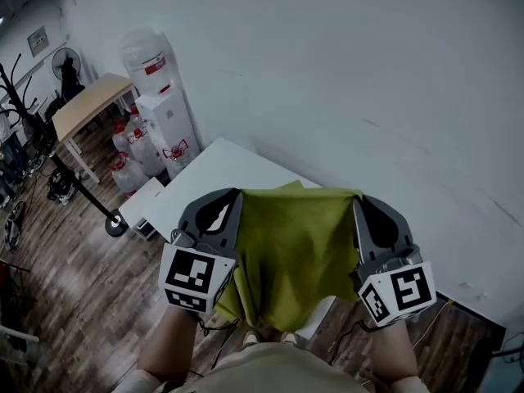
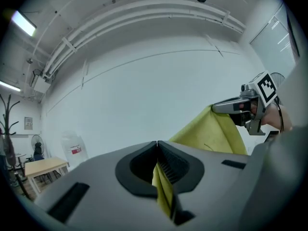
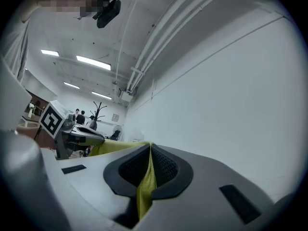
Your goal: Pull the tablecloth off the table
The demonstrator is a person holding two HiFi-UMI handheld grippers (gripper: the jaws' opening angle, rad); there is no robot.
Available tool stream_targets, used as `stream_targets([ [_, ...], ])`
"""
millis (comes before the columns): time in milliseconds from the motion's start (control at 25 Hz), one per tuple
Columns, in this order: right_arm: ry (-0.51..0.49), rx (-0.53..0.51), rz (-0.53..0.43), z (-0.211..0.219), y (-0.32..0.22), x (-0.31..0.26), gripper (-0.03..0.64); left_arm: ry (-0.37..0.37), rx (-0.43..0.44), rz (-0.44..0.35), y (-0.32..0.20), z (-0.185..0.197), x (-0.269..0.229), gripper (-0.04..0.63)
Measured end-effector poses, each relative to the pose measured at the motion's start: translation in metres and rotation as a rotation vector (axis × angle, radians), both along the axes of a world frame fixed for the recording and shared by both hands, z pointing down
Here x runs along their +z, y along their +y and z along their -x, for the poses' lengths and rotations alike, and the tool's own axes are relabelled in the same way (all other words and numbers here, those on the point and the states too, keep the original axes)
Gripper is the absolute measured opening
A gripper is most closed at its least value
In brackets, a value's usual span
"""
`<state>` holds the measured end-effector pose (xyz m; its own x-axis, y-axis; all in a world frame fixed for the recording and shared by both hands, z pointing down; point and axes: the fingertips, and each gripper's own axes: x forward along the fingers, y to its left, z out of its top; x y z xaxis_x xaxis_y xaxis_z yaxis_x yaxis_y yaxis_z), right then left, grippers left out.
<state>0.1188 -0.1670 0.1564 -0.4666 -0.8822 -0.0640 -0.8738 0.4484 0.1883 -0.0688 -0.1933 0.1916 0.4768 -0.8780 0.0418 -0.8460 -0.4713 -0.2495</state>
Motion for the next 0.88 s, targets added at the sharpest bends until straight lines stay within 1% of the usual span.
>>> stream_targets([
  [240,0.006,-0.026,0.124,0.006,0.000,0.051,0.031,-0.011,-0.023,0.105,0.000,0.005,0.050,0.020],
  [400,0.009,-0.032,0.189,0.007,0.000,0.081,0.031,-0.019,-0.029,0.167,0.002,0.007,0.077,0.021],
  [600,-0.005,-0.026,0.270,0.007,0.006,0.117,0.031,-0.028,-0.028,0.219,0.007,0.008,0.106,0.020],
  [880,0.007,-0.020,0.345,0.006,0.010,0.151,0.031,-0.042,-0.019,0.275,0.012,0.007,0.136,0.021],
])
